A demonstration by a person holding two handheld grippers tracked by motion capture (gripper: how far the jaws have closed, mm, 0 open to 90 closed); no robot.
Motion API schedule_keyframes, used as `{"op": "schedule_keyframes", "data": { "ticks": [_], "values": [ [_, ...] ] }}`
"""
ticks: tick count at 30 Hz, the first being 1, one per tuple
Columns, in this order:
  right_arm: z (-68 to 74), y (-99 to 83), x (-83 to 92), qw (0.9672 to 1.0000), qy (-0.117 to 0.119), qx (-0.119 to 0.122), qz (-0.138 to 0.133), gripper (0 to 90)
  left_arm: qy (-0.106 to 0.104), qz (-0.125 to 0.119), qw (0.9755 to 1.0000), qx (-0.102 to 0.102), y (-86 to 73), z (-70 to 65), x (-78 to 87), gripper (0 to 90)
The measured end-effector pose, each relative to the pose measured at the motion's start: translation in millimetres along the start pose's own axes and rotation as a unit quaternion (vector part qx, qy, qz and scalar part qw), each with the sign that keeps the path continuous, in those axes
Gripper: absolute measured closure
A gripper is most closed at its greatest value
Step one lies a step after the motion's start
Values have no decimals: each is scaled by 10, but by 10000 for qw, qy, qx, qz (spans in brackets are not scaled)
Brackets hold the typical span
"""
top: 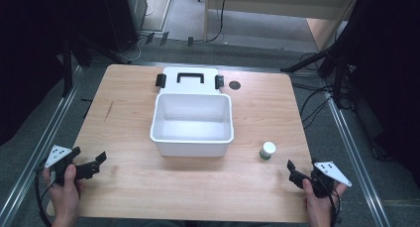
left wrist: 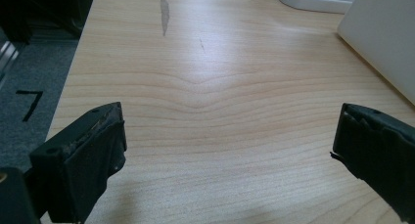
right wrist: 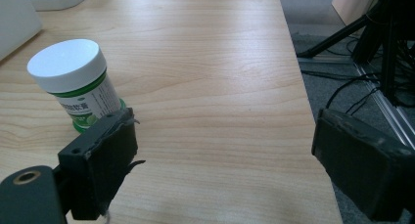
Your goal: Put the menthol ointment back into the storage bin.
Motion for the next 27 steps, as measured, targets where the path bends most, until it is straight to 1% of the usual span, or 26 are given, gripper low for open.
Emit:
{"op": "schedule_keyframes", "data": {
  "ticks": [8,10,11,12,13,14,15,16,17,18,19,20,21,22,23,24,25,26,27],
  "values": [
    [11,-19,-17,9999,16,63,134,116,-6,-17,10000,5,0,-3,4,0],
    [49,-30,-21,9996,123,166,197,119,18,-20,10000,-25,1,-3,1,0],
    [69,-41,-26,9994,149,187,264,128,18,-20,10000,-25,1,-3,1,0],
    [69,-41,-26,9994,149,187,264,128,26,-19,10000,-30,1,-2,1,0],
    [101,-57,-34,9987,218,279,363,133,38,-26,10000,-28,1,-1,1,0],
    [101,-57,-34,9987,218,279,363,133,38,-26,10000,-28,1,-1,1,0],
    [134,-87,-44,9974,304,333,554,135,51,-38,10000,-36,3,0,2,0],
    [134,-87,-44,9974,304,333,554,135,59,-34,10000,-56,1,-2,3,0],
    [177,-125,-45,9949,444,457,780,137,58,-7,9999,-97,-4,-10,0,0],
    [177,-125,-45,9949,444,457,780,137,58,-7,9999,-97,-4,-10,0,0],
    [212,-152,-38,9918,542,568,1008,139,57,0,9999,-120,-5,-12,0,0],
    [212,-152,-38,9918,542,568,1008,139,57,0,9999,-120,-5,-12,0,0],
    [267,-166,-15,9871,717,727,1230,139,34,-15,9999,-103,-3,-12,3,0],
    [267,-166,-15,9871,717,727,1230,139,34,-15,9999,-103,-3,-12,3,0],
    [319,-154,13,9824,846,890,1406,140,25,-15,10000,-82,-2,-8,2,0],
    [319,-154,13,9824,846,890,1406,140,25,-15,10000,-82,-2,-8,2,0],
    [366,-148,33,9762,965,997,1664,140,30,-4,10000,-68,-3,-7,-1,0],
    [387,-140,38,9732,1003,1074,1766,141,32,5,10000,-67,-4,-7,-2,0],
    [387,-140,38,9732,1003,1074,1766,141,32,5,10000,-67,-4,-7,-2,0]
  ]
}}
Point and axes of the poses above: each handheld gripper's, and its own axes: x roughly backward along the jaws, y roughly out of its top, z roughly to its left, the point moved 10 cm from there along -x, roughly forward along the jaws, and after that the axes turned 9 degrees about x, right-handed, at the moved point
